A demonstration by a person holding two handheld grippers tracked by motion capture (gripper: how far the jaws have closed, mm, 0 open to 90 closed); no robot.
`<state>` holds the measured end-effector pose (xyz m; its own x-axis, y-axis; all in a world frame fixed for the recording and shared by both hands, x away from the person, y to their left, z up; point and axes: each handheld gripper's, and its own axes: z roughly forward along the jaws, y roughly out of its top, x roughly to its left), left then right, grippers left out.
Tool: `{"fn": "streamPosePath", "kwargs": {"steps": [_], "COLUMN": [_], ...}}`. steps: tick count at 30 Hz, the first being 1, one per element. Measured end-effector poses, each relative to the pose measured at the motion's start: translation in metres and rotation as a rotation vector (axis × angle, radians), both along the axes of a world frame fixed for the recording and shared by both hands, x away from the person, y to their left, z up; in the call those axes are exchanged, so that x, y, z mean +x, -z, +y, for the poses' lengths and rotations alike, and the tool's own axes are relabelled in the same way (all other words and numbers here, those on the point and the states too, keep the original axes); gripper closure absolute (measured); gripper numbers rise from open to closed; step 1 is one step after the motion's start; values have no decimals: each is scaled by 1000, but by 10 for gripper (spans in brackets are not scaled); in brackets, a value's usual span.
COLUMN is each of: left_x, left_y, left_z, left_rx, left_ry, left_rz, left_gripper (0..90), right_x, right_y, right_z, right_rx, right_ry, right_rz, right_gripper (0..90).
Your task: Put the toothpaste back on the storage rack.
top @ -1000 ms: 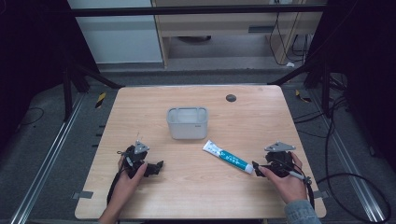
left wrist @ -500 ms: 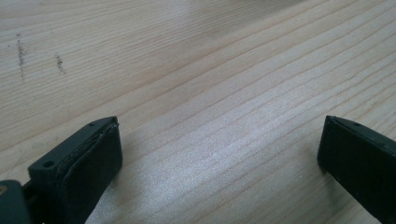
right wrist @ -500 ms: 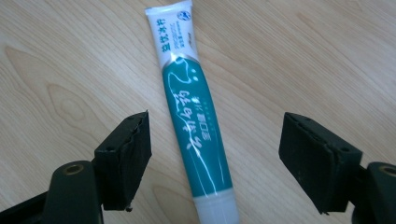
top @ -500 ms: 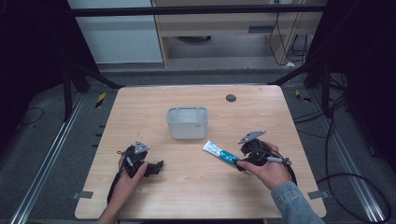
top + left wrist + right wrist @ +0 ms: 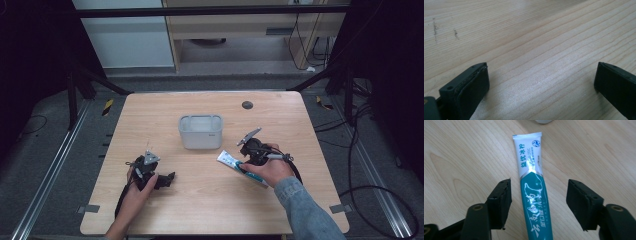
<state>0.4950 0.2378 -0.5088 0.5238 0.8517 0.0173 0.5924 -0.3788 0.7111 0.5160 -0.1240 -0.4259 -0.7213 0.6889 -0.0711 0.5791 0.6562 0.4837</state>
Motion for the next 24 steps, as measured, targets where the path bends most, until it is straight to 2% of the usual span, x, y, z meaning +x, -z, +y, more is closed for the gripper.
{"fn": "streamPosePath", "kwargs": {"steps": [9,10,24], "left_x": [0,0,1], "left_y": [0,0,0], "left_z": [0,0,0], "left_rx": [0,0,1], "left_ry": [1,1,4], "left_rz": [0,0,0], "left_gripper": [0,0,0], "right_x": [13,16,28], "right_y": [6,9,27], "right_z": [11,13,21], "right_rx": [-6,-7,-49], "right_ry": [-23,-24,-19], "right_rz": [48,64,131], "right_gripper": [474,495,486]}}
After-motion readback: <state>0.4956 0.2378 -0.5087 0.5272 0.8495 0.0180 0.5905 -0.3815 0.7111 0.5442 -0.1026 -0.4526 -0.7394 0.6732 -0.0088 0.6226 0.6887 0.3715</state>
